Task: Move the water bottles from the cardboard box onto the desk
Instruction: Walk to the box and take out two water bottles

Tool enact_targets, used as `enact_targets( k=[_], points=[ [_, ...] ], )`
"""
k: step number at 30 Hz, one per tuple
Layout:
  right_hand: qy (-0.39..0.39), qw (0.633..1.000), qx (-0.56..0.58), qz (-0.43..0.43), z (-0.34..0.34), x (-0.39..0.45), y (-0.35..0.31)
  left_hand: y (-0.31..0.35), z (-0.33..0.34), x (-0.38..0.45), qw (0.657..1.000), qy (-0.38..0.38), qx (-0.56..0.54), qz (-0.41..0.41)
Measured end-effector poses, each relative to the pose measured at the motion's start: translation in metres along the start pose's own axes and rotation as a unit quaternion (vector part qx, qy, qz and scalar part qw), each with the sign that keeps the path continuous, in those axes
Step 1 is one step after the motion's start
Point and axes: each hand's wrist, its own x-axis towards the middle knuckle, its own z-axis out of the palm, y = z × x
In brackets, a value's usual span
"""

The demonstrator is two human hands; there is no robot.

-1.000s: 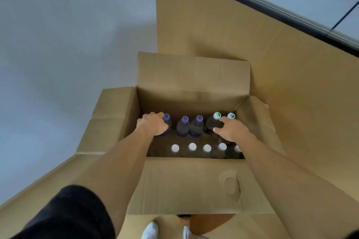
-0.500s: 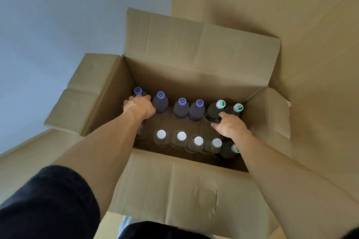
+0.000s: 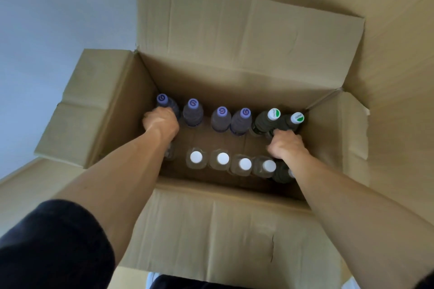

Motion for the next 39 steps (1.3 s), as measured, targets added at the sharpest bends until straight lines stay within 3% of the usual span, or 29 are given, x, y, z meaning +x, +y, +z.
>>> enact_targets(
  k=[8, 13, 22, 29, 39],
  points=[
    [0.021, 0.999, -0.002, 0.024, 0.008, 0.01, -0.001, 0.0, -0.007, 0.006, 0.998, 0.039, 0.002, 0.055],
    [0.064, 0.998, -0.016, 0.014, 0.013, 0.014, 0.002, 0.017, -0.006, -0.004, 0.985, 0.065, 0.021, 0.159],
    [0.095, 0.995, 0.0, -0.032, 0.02, 0.019, 0.003, 0.052, 0.002, -0.012, 0.956, 0.085, 0.024, 0.278],
    [0.139, 0.988, 0.03, -0.066, 0.025, 0.014, 0.005, 0.039, 0.008, -0.005, 0.957, 0.045, -0.039, 0.284],
    [0.137, 0.976, 0.113, -0.128, 0.009, -0.005, -0.028, 0.028, 0.029, 0.011, 0.963, -0.015, -0.088, 0.253]
  ],
)
